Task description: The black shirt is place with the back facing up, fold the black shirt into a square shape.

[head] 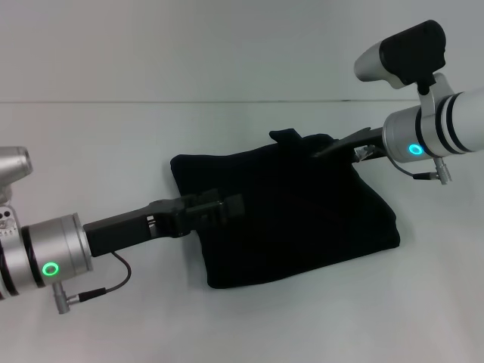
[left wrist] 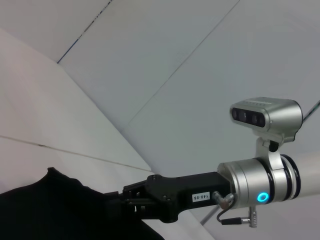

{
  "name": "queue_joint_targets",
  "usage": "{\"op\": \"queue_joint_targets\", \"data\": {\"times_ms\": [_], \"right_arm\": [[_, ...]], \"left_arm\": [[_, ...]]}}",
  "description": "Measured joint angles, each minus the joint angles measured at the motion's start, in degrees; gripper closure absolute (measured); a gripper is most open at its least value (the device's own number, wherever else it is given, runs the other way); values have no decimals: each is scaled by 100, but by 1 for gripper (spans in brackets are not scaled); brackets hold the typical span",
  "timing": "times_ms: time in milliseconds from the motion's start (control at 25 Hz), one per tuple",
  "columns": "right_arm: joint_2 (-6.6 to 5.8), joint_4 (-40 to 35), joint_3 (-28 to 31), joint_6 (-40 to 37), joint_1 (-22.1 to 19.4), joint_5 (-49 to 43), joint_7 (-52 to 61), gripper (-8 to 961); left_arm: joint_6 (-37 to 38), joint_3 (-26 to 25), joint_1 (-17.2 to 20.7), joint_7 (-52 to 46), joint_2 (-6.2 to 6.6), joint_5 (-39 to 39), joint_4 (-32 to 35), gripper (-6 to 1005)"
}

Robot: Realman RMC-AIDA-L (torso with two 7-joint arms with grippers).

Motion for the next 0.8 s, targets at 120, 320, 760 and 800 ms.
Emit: {"op": "queue_joint_targets", "data": {"times_ms": [120,320,760,800], "right_arm": [[0,-27,-2,15,2,-4,22,741],[0,-27,-3,37,2,-23,4,710],[0,-40,8,83,-39,7,-76,864],[0,-44,20,102,-53,8,-76,879]], "left_arm": [[-15,0,-2,0,0,0,-3,104],[-47,0,-9,0,0,0,-13,105],[-113,-1,-10,0,0,0,-79,106],[-113,0,-10,0,0,0,-79,106]]}}
